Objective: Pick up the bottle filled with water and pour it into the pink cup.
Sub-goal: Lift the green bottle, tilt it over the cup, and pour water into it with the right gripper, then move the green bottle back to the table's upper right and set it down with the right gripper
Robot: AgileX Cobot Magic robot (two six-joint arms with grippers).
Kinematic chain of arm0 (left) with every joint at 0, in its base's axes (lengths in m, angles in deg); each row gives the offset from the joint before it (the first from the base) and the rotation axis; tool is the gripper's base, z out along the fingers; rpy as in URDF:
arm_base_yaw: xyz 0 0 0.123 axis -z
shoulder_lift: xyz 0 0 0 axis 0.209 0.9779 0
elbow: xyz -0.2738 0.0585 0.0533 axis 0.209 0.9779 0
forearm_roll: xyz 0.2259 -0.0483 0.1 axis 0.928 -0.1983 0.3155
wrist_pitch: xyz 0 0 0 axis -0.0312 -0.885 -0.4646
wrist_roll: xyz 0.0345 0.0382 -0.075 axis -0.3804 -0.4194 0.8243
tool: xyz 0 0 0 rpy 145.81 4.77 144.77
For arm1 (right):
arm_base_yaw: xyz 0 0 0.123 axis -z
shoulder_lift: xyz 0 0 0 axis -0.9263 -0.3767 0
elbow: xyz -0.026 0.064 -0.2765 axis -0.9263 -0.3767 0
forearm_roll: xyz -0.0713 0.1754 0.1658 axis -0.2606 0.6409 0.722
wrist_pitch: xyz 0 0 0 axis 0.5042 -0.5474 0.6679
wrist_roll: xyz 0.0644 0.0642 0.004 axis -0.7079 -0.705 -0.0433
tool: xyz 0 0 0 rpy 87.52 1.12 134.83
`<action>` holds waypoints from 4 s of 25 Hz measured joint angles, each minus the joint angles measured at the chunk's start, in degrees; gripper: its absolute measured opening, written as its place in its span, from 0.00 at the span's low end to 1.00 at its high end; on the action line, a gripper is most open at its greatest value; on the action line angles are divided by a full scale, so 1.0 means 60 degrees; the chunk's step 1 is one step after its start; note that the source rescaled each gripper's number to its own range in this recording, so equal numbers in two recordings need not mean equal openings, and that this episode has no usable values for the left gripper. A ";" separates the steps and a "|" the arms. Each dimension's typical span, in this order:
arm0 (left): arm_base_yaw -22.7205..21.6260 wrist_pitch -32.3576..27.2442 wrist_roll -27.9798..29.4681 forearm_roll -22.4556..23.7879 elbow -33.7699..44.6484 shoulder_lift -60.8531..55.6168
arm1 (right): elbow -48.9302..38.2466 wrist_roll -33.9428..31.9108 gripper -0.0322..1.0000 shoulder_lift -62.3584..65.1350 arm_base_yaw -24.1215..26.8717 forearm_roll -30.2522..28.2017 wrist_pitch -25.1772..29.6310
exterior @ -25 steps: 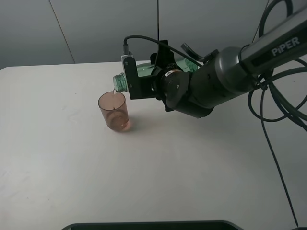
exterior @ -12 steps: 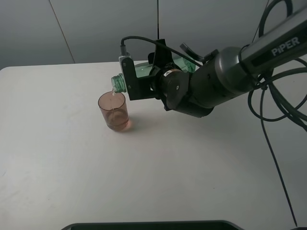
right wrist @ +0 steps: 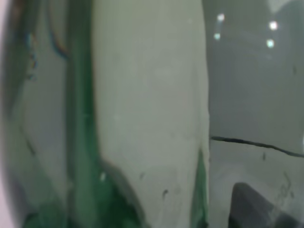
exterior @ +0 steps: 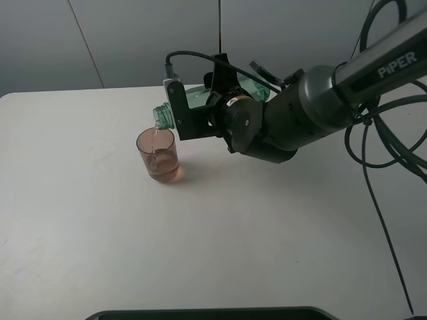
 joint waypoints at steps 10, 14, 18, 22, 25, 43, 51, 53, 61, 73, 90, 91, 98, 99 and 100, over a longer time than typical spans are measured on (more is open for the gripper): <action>0.0000 0.0000 0.0000 0.0000 0.0000 0.0000 | 0.0000 0.0000 0.03 0.0000 -0.0015 -0.0011 0.0000; 0.0000 0.0000 0.0000 0.0000 0.0000 0.0000 | 0.0000 0.0000 0.03 0.0000 -0.0015 -0.0025 0.0000; 0.0000 0.0000 0.0000 0.0000 0.0000 0.0000 | 0.0000 0.0000 0.03 0.0000 -0.0015 -0.0189 -0.0019; 0.0000 0.0000 0.0000 0.0000 0.0000 0.0000 | 0.0000 0.0000 0.03 0.0000 -0.0015 -0.0252 -0.0019; 0.0000 0.0000 0.0000 0.0000 0.0000 0.0000 | 0.0000 0.0000 0.03 0.0000 -0.0015 -0.0266 -0.0019; 0.0000 0.0000 0.0000 0.0000 0.0000 0.0000 | 0.0000 0.0000 0.03 0.0000 -0.0015 -0.0454 -0.0019; 0.0000 0.0000 0.0000 0.0000 0.0000 0.0000 | 0.0006 0.0000 0.03 0.0021 -0.0015 -0.0517 -0.0190; 0.0000 0.0000 -0.0036 0.0000 0.0000 0.0000 | 0.0006 0.0000 0.03 0.0021 -0.0015 -0.0517 -0.0190; 0.0000 0.0000 -0.0036 0.0000 0.0000 0.0000 | 0.0006 0.0000 0.03 0.0021 -0.0015 -0.0517 -0.0195; 0.0000 0.0000 -0.0036 0.0000 0.0000 0.0000 | 0.0021 -0.0699 0.03 0.0021 -0.0054 -0.0178 -0.0111; 0.0000 0.0000 -0.0036 0.0000 0.0000 0.0000 | 0.0021 -0.3475 0.03 0.1397 0.0026 0.0343 -0.0180; 0.0000 0.0000 -0.0036 0.0000 0.0000 0.0000 | 0.0021 -0.3606 0.03 0.1531 0.0091 0.0455 -0.0203; 0.0000 0.0000 -0.0036 0.0000 0.0000 0.0000 | 0.0021 -0.4219 0.03 0.2257 0.0455 0.0987 -0.0283; 0.0000 0.0000 -0.0036 0.0000 0.0000 0.0000 | 0.0021 -0.4528 0.03 0.2330 0.0542 0.0987 -0.0283; 0.0000 0.0000 -0.0036 0.0000 0.0000 0.0000 | 0.0021 -0.4863 0.03 0.2395 0.0673 0.0987 -0.0195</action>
